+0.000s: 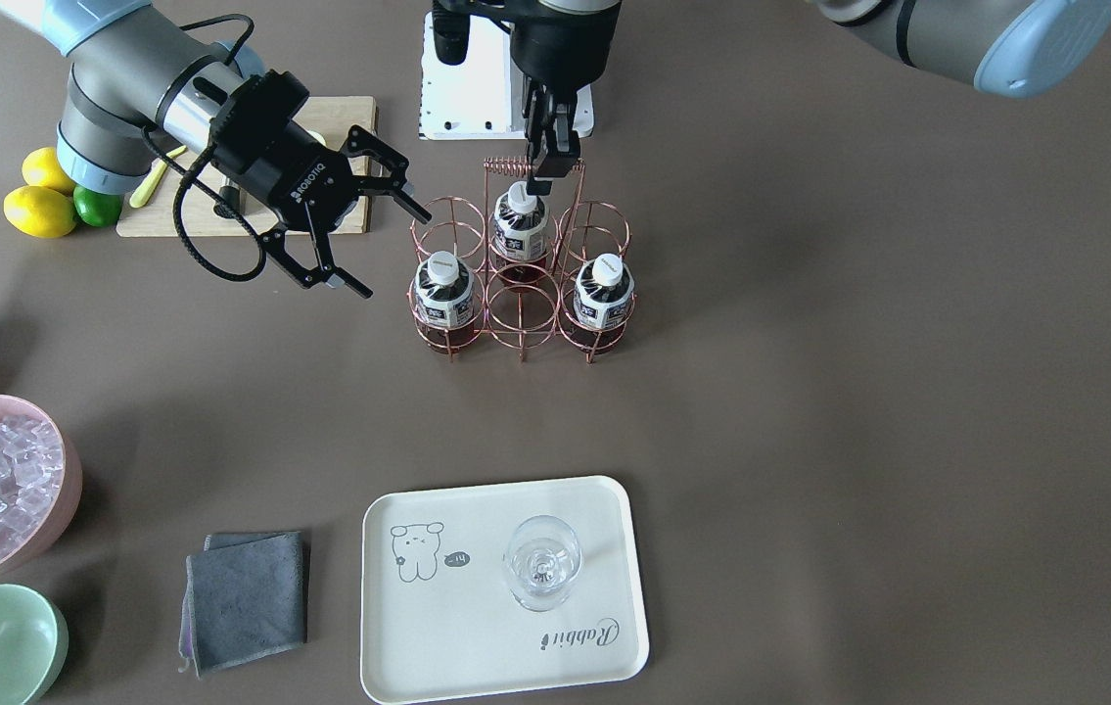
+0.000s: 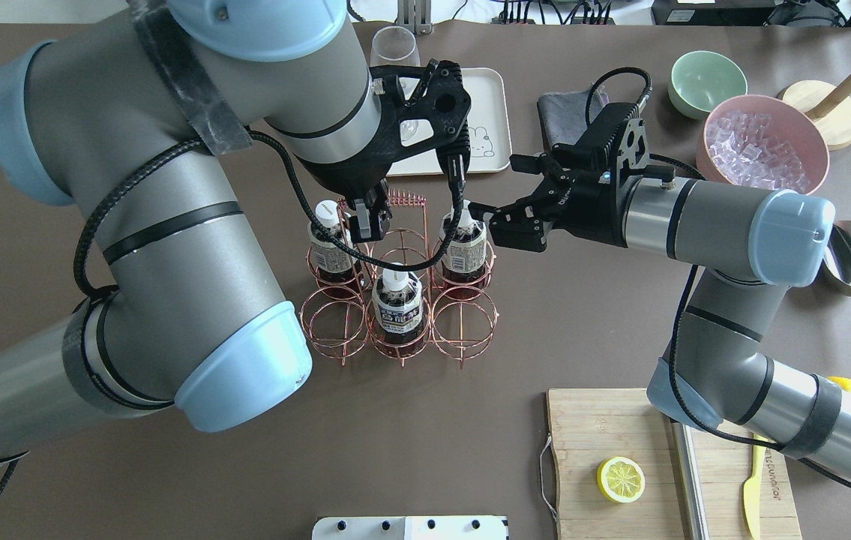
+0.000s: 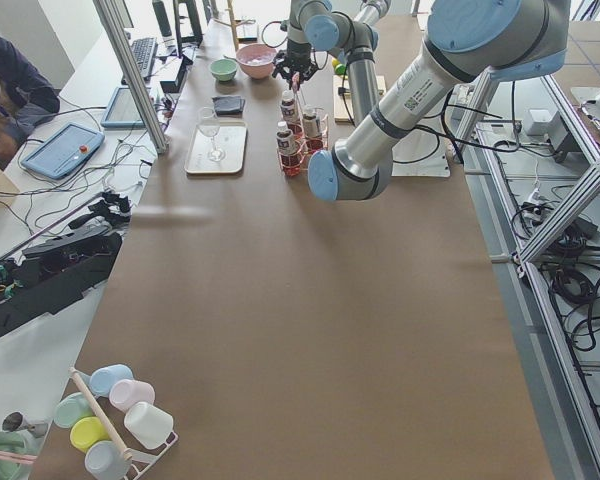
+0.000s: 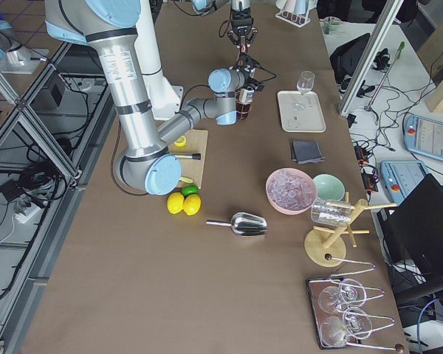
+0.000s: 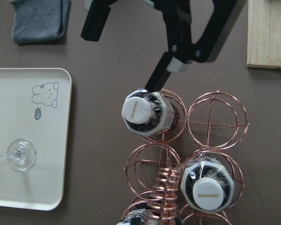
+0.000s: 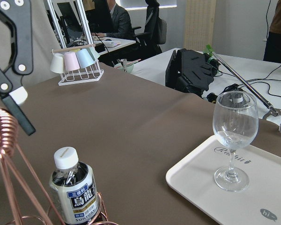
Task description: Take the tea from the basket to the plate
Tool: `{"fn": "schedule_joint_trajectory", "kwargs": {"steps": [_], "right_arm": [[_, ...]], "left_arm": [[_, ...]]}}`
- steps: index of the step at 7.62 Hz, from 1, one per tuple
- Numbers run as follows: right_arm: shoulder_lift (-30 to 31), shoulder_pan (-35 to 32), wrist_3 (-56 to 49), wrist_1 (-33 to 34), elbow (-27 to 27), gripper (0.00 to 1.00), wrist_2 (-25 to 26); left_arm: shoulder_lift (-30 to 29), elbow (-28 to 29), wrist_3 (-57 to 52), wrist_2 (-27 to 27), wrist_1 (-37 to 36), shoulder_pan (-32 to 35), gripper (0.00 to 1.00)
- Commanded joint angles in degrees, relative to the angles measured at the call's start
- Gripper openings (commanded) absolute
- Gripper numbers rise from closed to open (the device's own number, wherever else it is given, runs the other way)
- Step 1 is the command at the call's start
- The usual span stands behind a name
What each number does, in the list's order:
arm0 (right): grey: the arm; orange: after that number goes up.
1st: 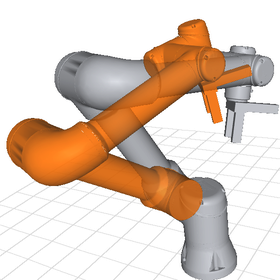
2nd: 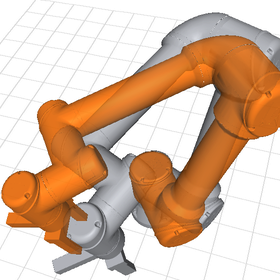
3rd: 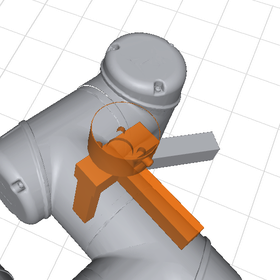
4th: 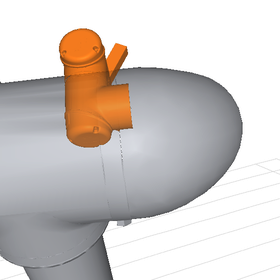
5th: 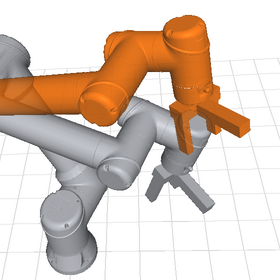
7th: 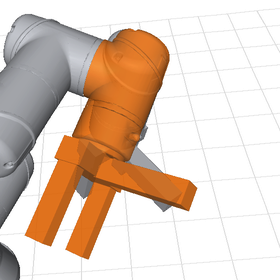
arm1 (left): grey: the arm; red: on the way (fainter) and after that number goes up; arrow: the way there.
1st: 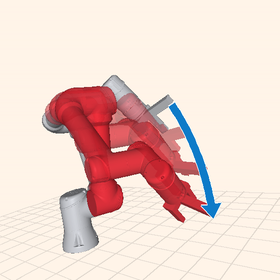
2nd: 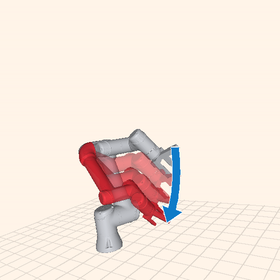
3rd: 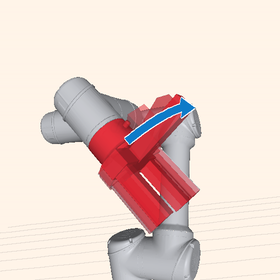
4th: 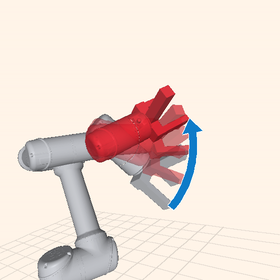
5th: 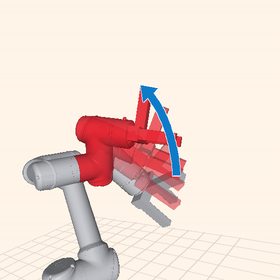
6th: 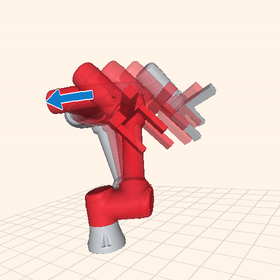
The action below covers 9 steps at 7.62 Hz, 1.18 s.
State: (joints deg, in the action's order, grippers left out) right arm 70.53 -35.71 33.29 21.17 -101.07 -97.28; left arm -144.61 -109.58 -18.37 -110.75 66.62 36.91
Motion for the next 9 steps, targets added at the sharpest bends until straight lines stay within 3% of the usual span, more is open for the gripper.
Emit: {"fn": "schedule_joint_trajectory", "kwargs": {"steps": [1,7,8,9], "right_arm": [[-1.3,3.3,-0.2,2.1,0.2,1.0,3.8],[-2.9,7.3,-4.3,5.3,1.3,0.97,9.5],[-3.2,7.3,-6.4,5.8,1.5,0.72,9.6],[-3.2,7.1,-8.3,5.7,1.7,0.26,9.6]], "left_arm": [[-0.1,-0.4,0.0,0.0,0.0,0.0,0.0],[-0.2,-0.5,0.0,0.0,-0.1,0.0,0.0],[-0.3,-0.6,0.1,-0.1,-0.1,0.0,0.0],[-0.3,-0.6,0.1,-0.1,-0.1,0.0,0.0]]}}
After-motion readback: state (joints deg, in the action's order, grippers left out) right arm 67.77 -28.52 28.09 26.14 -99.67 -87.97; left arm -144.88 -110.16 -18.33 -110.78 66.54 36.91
